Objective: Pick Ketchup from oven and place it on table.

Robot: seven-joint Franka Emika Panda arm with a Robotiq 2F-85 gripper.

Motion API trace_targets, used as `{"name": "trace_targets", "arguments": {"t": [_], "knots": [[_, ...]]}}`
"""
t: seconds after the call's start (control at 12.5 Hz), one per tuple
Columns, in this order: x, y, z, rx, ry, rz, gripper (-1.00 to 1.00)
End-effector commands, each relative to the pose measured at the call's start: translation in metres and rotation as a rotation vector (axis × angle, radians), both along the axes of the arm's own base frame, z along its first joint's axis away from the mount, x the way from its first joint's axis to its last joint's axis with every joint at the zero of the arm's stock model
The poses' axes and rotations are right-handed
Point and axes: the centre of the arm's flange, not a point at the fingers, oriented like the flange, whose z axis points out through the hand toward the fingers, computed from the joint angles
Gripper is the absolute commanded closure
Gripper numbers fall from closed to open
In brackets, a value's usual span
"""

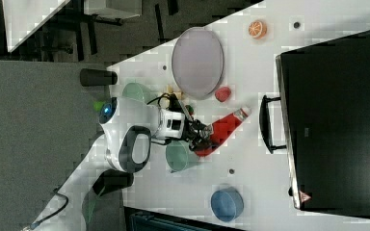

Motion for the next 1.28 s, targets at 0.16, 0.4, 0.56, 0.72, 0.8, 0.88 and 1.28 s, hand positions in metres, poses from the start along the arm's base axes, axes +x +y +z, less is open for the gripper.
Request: {"name": "trace_targets", "arguments": {"t": [0.16,0.4,0.56,0.72,0.8,0.88,1.28], "knots": [[0.011,0.016,-0.053,-0.03,-0.105,0.04,-0.21],[0.005,0.018,-0.072,-0.035,-0.096,0.042,-0.61],[0.022,0.018,-0.036,-0.036,-0.179,0.009,-1.0],[0.042,0.021,0.026,-0.025,-0.269,-0.022,-1.0],[0.048,0.021,0.055,-0.019,-0.292,-0.024,-1.0],[0.054,0.02,0.083,-0.014,-0.314,-0.027,-1.0],[0.072,0.015,0.276,0.007,-0.367,-0.027,-1.0]]}}
